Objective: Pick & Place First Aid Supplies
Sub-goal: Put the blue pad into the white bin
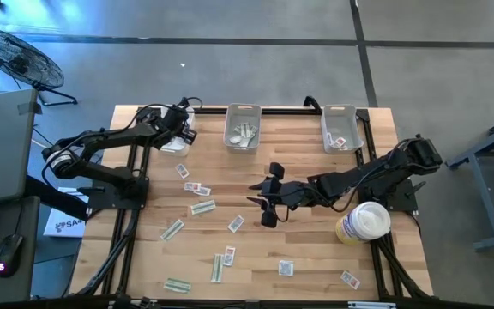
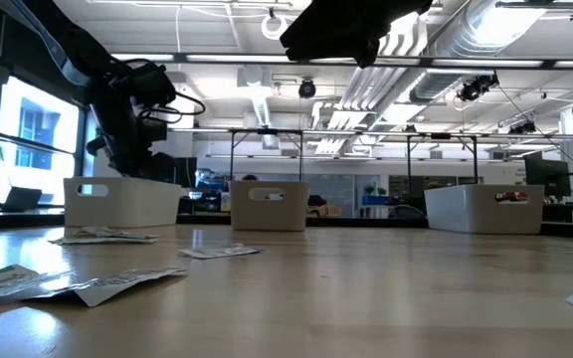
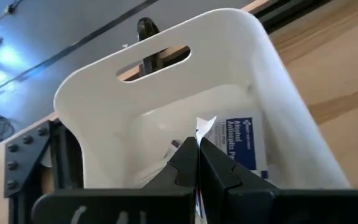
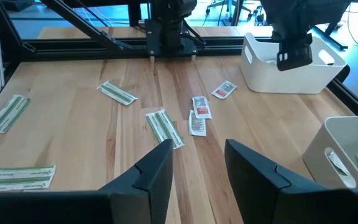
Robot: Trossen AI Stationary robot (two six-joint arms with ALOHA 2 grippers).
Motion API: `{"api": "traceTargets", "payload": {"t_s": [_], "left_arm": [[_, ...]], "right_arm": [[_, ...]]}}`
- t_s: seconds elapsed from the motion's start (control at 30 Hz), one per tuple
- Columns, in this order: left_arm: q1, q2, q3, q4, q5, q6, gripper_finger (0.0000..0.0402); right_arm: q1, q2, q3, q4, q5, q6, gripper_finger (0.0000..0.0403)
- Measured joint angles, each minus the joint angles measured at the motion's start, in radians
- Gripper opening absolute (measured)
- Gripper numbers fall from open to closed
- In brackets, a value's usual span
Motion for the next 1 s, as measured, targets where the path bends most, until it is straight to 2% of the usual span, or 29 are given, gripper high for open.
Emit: {"api": "traceTargets", "payload": {"t_s": [0.27, 0.5, 0.63, 0.73, 0.9, 1.0], "left_arm": [[0.0, 0.0, -0.005, -0.001, -0.076, -0.06, 0.0], [0.0, 0.0, -0.028, 0.001, 0.041, -0.087, 0.0], [0.0, 0.005, -0.033, 0.003, 0.006, -0.086, 0.0006], [0.0, 0.005, -0.034, 0.011, -0.011, -0.069, 0.0025], [0.0, 0.005, -0.031, 0.079, 0.06, -0.004, 0.0082], [0.0, 0.006, 0.004, 0.065, 0.065, 0.022, 0.0118]], "right_arm": [[0.0, 0.0, 0.0, 0.0, 0.0, 0.0, 0.014], [0.0, 0.0, 0.0, 0.0, 0.0, 0.0, 0.014], [0.0, 0.0, 0.0, 0.0, 0.0, 0.0, 0.014], [0.0, 0.0, 0.0, 0.0, 0.0, 0.0, 0.014], [0.0, 0.0, 0.0, 0.0, 0.0, 0.0, 0.014], [0.0, 0.0, 0.0, 0.0, 0.0, 0.0, 0.014]]}}
